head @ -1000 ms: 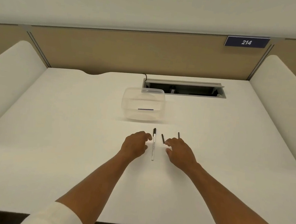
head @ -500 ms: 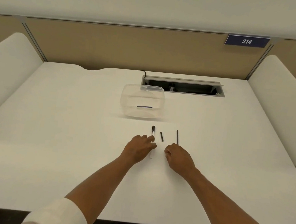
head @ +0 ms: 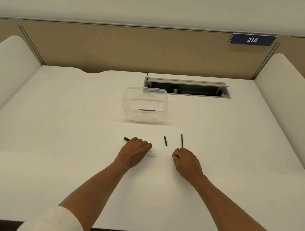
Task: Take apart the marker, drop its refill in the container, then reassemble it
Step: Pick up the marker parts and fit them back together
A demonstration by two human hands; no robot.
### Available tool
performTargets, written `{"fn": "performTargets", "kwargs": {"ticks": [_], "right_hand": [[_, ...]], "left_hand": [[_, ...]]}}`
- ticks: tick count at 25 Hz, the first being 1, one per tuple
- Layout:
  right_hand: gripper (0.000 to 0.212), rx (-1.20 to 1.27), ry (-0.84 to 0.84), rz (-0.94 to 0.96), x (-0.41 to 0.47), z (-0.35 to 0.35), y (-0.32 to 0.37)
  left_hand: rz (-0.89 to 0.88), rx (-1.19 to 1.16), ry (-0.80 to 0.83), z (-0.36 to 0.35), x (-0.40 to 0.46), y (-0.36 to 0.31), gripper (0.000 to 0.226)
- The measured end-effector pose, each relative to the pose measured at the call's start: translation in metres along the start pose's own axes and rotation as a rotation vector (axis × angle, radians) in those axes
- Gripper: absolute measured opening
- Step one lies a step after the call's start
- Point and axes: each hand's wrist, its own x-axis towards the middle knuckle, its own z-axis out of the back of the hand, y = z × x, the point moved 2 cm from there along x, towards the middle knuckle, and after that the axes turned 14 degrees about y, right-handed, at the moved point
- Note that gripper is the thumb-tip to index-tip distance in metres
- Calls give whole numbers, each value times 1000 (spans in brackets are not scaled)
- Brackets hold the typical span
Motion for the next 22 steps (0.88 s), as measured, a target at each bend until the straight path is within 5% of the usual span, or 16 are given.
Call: {"fn": "performTargets", "kwargs": {"ticks": [9, 22], "right_hand": [[14, 53, -157, -278, 14, 20, -22], [17, -200, -109, -345, 35, 22, -10]], "left_hand": [[169, -113, 83, 4, 0, 8, 24], [241, -253, 179, -3, 14, 12, 22]]}}
